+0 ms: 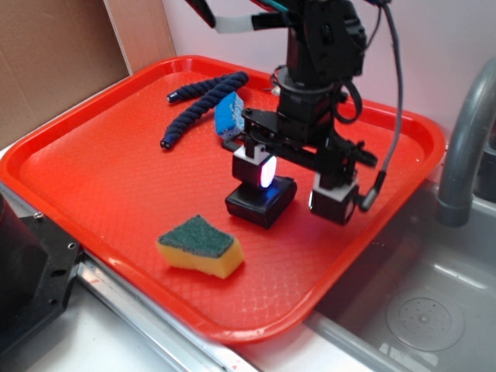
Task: Grab the black box.
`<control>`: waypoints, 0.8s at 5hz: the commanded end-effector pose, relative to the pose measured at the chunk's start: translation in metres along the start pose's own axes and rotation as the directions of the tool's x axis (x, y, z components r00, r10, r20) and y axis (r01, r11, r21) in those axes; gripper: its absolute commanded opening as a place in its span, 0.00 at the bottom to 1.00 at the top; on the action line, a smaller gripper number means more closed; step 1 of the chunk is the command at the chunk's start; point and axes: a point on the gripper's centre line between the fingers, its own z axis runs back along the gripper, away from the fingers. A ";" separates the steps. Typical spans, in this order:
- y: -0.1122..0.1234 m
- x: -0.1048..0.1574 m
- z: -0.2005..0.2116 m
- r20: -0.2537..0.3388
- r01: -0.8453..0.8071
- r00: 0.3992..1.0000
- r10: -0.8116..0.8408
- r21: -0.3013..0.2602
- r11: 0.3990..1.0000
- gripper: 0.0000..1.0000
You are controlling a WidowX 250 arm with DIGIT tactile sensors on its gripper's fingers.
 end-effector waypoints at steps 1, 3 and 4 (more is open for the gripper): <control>0.055 -0.005 0.002 0.014 -0.053 0.999 0.052 0.038 0.998 1.00; 0.068 -0.005 -0.006 0.003 -0.024 1.000 0.024 0.057 0.998 1.00; 0.066 -0.007 -0.008 -0.001 -0.157 0.988 0.157 0.059 0.986 1.00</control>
